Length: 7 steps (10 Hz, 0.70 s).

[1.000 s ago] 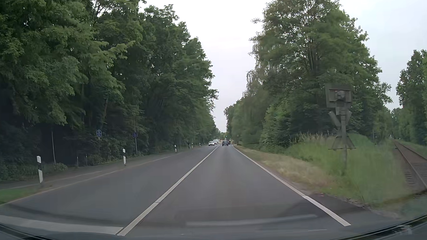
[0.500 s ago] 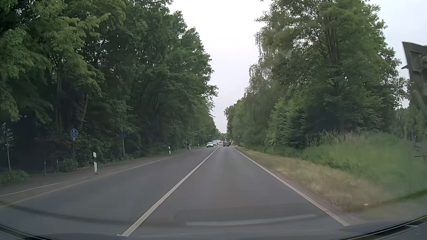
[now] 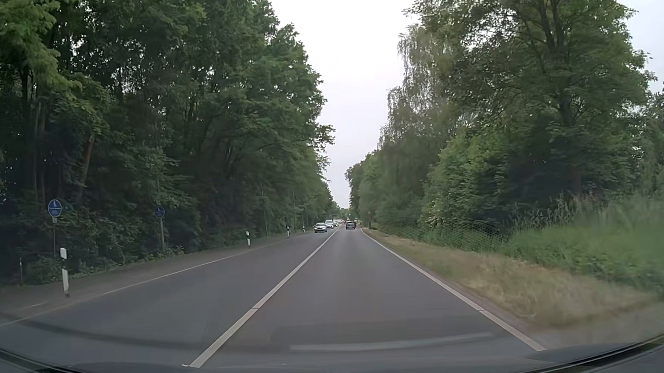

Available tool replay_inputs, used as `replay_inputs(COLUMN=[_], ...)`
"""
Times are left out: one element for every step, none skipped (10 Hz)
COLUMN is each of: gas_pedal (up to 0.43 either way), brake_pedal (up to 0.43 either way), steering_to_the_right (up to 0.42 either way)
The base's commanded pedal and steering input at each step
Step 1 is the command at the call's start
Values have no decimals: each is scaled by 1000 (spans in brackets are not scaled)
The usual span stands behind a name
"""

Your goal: Follow the waypoints while adhering to traffic rules and regulations

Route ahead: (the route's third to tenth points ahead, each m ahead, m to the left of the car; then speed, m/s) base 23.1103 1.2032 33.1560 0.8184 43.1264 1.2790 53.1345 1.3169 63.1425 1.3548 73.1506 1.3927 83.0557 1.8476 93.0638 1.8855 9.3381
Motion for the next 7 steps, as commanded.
replay_inputs(gas_pedal=[197,220,228,228,228,240,240], brake_pedal=[0,0,0,0,0,0,0], steering_to_the_right=[4,4,4,4,4,3,3])
